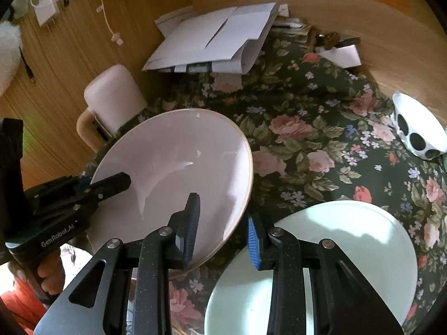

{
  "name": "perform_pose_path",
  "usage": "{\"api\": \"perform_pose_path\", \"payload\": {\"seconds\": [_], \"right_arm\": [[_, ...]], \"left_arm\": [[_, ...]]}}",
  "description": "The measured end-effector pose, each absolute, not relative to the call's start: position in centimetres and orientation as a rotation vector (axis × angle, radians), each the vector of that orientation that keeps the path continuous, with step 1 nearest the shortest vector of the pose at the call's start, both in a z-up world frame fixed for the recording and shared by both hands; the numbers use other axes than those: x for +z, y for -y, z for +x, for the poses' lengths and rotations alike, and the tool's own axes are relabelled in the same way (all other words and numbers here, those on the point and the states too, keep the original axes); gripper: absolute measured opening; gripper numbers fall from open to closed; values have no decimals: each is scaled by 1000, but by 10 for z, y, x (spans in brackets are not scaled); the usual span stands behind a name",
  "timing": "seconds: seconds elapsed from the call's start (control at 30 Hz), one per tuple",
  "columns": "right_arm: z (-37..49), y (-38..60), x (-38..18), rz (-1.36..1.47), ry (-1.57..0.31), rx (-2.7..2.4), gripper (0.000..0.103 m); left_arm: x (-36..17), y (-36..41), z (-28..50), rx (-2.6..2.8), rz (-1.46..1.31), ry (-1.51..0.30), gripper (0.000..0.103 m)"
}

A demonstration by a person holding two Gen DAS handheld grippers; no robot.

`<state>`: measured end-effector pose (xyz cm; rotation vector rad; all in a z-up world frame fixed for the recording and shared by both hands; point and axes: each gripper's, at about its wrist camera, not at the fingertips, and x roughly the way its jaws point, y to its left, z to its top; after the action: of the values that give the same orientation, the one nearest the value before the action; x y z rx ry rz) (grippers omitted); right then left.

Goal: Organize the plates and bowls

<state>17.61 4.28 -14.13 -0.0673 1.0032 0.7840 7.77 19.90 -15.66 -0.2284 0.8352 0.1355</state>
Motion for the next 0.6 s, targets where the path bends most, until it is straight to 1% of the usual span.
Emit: {"api": "perform_pose_path", "payload": {"seconds": [0.17,0.5,0.6], "right_arm": [[178,-49,-151,-87,-1033,782,28],[182,-47,-155,-64,-1059,791,30],[177,-45,-149,-83,-1035,778,30]], "left_arm": [[-169,-207,83,136,-245,-861,23],[-170,-203,83,118,-201,-847,23],[-167,-204,80,127,-199,-841,31]]}}
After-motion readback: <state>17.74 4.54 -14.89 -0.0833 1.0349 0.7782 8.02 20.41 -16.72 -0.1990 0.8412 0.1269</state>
